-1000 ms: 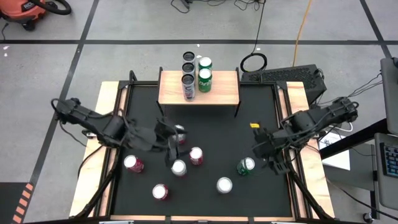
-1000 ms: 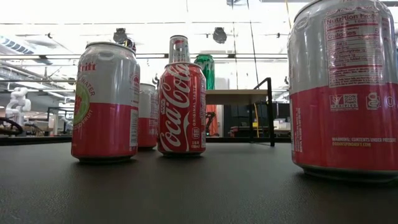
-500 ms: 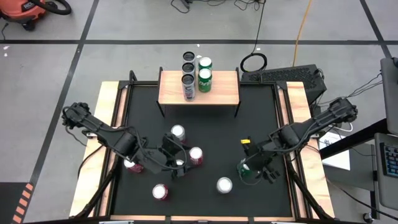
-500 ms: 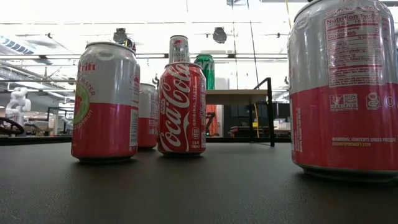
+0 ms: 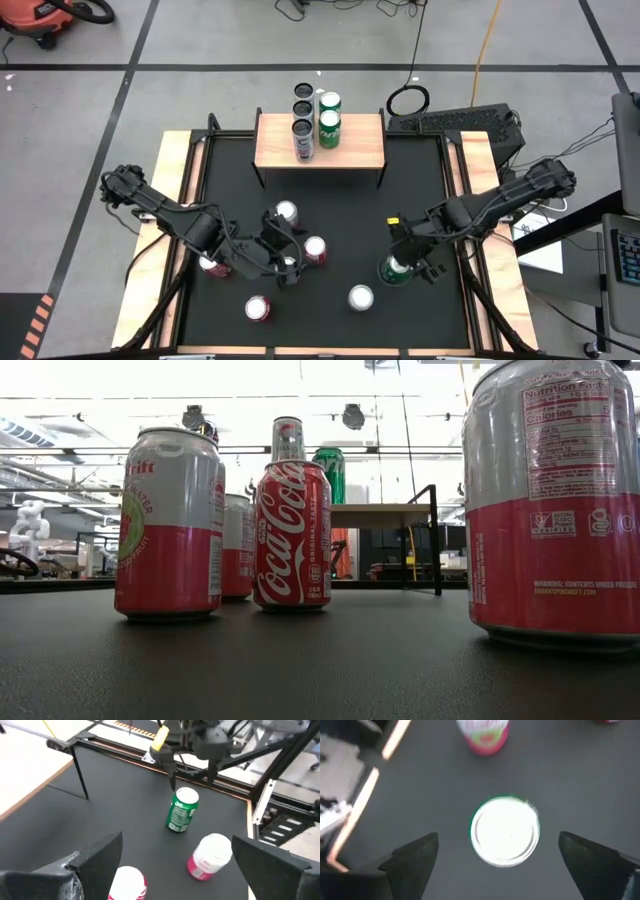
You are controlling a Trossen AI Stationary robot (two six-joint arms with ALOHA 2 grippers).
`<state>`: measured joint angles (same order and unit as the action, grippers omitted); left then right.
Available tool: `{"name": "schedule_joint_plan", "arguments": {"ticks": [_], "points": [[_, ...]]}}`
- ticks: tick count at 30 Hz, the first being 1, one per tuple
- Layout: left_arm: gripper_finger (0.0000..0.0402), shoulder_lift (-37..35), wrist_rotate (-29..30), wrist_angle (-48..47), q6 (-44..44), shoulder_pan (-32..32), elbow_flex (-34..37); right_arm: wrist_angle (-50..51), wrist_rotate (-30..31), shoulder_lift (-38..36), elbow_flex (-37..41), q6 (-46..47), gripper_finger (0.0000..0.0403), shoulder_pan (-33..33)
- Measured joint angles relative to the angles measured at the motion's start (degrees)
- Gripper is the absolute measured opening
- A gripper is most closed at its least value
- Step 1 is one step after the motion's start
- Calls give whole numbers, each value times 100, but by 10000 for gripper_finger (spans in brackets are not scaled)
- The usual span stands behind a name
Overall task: Place canned beverage on shelf
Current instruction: Put the green soda can aligned with the other green soda can on the shelf
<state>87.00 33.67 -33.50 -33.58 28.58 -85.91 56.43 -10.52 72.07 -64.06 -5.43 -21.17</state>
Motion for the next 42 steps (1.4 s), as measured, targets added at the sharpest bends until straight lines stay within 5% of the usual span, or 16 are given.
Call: {"name": "schedule_joint_plan", "arguments": {"ticks": [17,33,42], "points": [[377,0,367,1,96,42,0,-555,-17,8,572,-390,393,17],[377,0,395,4,92,37,0,-892,-9,798,595,-420,389,20],[377,0,395,5,92,37,0,-969,0,802,595,-405,306,17]]}}
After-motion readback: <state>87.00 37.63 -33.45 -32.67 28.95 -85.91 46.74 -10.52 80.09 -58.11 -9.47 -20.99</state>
